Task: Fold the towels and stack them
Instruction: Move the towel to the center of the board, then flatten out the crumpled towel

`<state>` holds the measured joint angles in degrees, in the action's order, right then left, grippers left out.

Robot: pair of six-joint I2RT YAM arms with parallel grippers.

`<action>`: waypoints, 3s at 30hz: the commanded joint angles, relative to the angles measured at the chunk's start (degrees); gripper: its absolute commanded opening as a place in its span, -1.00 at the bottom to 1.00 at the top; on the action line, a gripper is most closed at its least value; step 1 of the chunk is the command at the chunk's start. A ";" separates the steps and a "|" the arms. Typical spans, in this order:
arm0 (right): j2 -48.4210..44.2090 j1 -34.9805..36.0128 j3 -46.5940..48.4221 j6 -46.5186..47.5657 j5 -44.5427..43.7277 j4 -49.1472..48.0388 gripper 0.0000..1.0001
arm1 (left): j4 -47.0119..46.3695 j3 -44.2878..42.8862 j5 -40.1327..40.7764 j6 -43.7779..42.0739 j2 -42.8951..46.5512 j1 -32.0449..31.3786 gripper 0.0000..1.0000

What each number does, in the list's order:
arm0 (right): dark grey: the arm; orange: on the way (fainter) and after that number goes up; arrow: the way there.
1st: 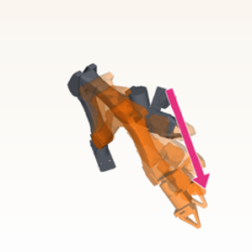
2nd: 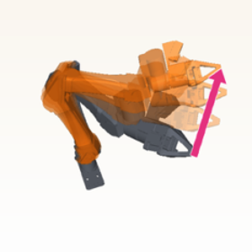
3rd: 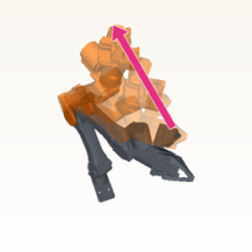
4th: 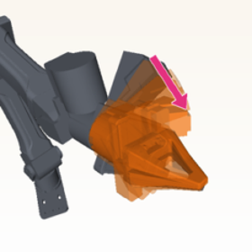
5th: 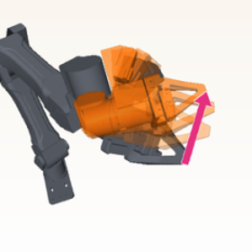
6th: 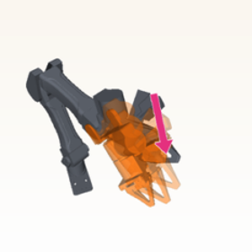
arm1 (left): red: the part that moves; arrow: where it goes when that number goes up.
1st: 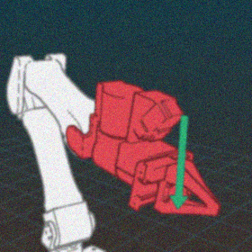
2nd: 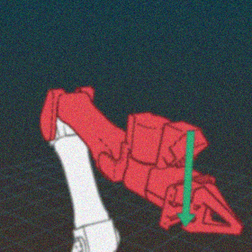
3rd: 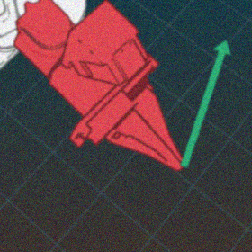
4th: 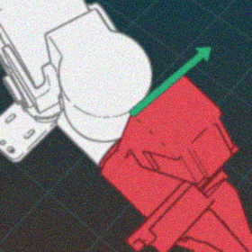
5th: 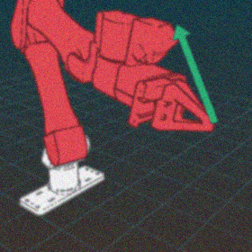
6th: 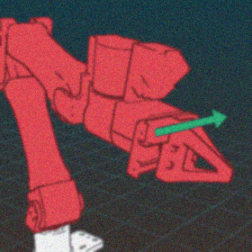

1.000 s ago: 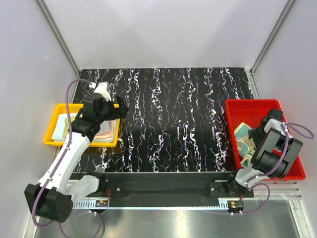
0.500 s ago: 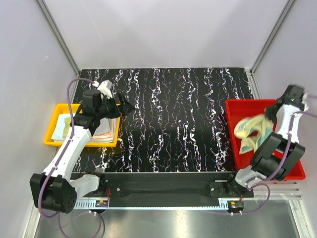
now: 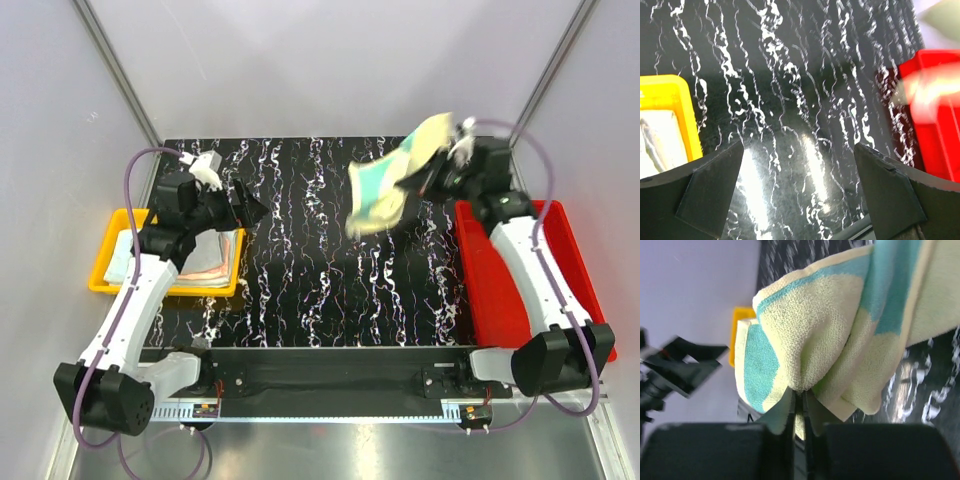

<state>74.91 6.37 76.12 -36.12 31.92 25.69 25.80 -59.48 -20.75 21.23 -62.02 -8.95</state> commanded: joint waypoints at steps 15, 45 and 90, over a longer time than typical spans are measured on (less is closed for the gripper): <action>3.39 14.90 -18.75 9.21 -19.60 4.37 0.49 | 1.54 -5.10 1.59 -1.99 -14.60 -3.88 0.79; 25.81 2.24 -7.03 15.55 -9.77 -5.12 -0.08 | -1.28 -45.46 2.91 8.56 -71.57 -20.05 0.31; 51.29 10.23 18.27 16.61 5.34 -11.61 -0.03 | 5.39 -22.25 7.04 -0.67 -49.69 -9.60 -1.00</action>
<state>124.49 14.55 90.48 -19.86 31.77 17.56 31.14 -80.12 -16.38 22.72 -113.06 -18.76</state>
